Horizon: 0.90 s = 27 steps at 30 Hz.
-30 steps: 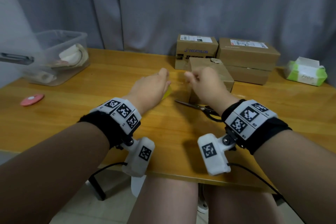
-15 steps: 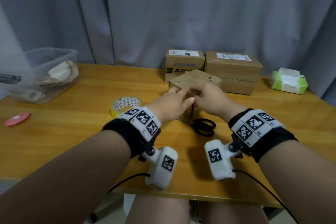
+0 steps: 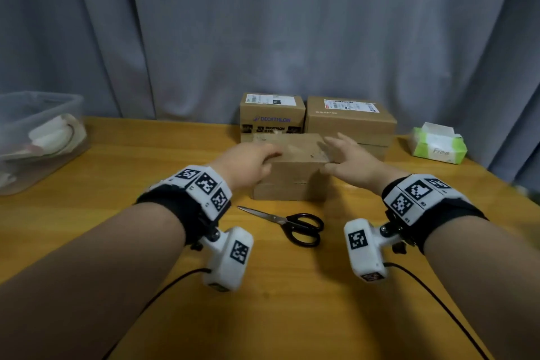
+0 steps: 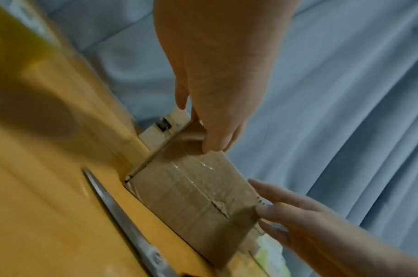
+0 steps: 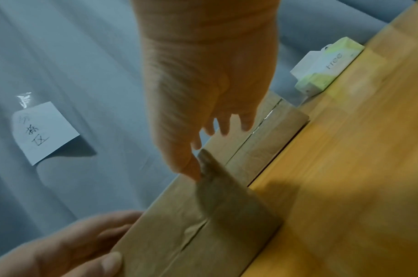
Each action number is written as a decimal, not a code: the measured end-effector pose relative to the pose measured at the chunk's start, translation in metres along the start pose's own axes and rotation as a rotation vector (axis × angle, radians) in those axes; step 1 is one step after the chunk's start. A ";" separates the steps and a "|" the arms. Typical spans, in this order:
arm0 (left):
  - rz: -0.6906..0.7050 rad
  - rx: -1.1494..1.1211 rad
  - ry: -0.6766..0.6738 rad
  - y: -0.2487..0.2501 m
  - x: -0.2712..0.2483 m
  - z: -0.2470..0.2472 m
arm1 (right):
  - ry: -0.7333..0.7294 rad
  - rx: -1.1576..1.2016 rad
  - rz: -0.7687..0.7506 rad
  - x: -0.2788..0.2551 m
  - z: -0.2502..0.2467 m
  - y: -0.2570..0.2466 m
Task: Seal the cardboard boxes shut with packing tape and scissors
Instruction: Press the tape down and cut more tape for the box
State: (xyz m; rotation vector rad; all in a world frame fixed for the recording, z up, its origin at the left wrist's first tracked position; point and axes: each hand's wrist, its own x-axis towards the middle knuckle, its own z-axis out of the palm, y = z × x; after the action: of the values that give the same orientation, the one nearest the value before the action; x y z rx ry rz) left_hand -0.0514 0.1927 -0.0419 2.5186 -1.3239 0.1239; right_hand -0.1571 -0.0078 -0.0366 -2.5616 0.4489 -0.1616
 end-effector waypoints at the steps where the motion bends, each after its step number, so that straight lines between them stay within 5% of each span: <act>1: 0.014 0.021 -0.011 -0.007 -0.003 -0.003 | -0.022 0.004 -0.037 -0.001 0.000 -0.001; 9: -0.113 0.045 0.119 -0.025 -0.007 -0.006 | 0.048 -0.029 -0.258 -0.003 0.027 -0.041; 13: 0.016 -0.194 0.025 -0.006 -0.006 -0.002 | -0.024 0.060 -0.190 0.003 0.032 -0.056; 17: -0.040 -0.501 -0.026 -0.004 -0.006 -0.001 | -0.047 0.129 -0.189 0.002 0.032 -0.062; 20: -0.037 -0.628 -0.058 -0.012 -0.009 -0.003 | -0.028 -0.043 -0.176 0.003 0.028 -0.058; 23: -0.047 -0.573 -0.070 -0.014 -0.010 -0.004 | -0.108 -0.061 -0.174 0.002 0.024 -0.052; 27: -0.091 -0.479 -0.010 -0.016 -0.007 0.001 | -0.017 -0.042 -0.190 0.001 0.028 -0.049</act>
State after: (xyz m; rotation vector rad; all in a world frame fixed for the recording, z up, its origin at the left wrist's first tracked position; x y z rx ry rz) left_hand -0.0424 0.2060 -0.0481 2.1650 -1.0824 -0.2029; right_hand -0.1370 0.0447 -0.0350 -2.6423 0.2043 -0.2000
